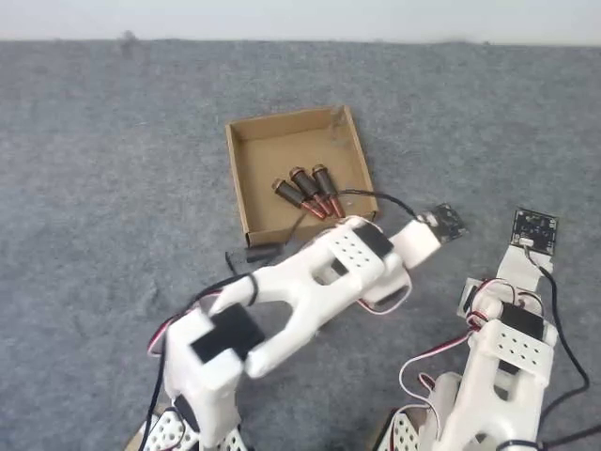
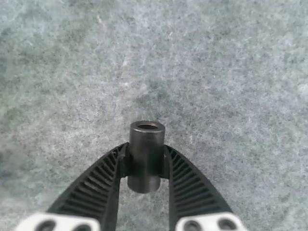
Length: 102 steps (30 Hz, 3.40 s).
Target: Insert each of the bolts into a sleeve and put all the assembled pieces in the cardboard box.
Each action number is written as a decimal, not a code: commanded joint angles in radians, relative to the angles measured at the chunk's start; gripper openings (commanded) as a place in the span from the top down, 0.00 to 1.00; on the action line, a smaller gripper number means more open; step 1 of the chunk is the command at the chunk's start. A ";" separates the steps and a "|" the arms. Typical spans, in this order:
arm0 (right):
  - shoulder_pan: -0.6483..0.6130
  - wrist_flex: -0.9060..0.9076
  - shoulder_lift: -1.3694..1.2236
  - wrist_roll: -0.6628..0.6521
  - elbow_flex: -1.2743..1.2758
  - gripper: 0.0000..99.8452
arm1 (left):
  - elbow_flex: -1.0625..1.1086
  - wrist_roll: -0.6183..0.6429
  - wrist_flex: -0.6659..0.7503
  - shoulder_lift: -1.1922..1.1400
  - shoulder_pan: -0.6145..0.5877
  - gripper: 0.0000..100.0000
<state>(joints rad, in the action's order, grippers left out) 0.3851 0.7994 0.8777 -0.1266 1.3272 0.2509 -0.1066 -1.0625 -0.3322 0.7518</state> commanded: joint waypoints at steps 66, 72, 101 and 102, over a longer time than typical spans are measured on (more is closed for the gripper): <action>-0.509 -1.102 -0.004 -0.002 0.121 0.99 | 1.434 0.160 0.041 2.140 -1.227 0.99; -0.552 -1.270 -0.004 0.000 0.133 0.99 | 1.434 0.160 0.040 2.140 -1.227 0.99; -0.654 -1.868 -0.837 0.000 -0.227 0.99 | 1.434 0.160 0.046 2.140 -1.226 0.99; -0.668 -1.873 -0.871 -0.002 -0.253 0.99 | 1.434 0.160 0.046 2.140 -1.226 0.99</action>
<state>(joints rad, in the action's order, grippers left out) -0.2470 -1.0357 0.0583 -0.1266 1.1876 1.6962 0.0683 -1.0180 1.7960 -0.4803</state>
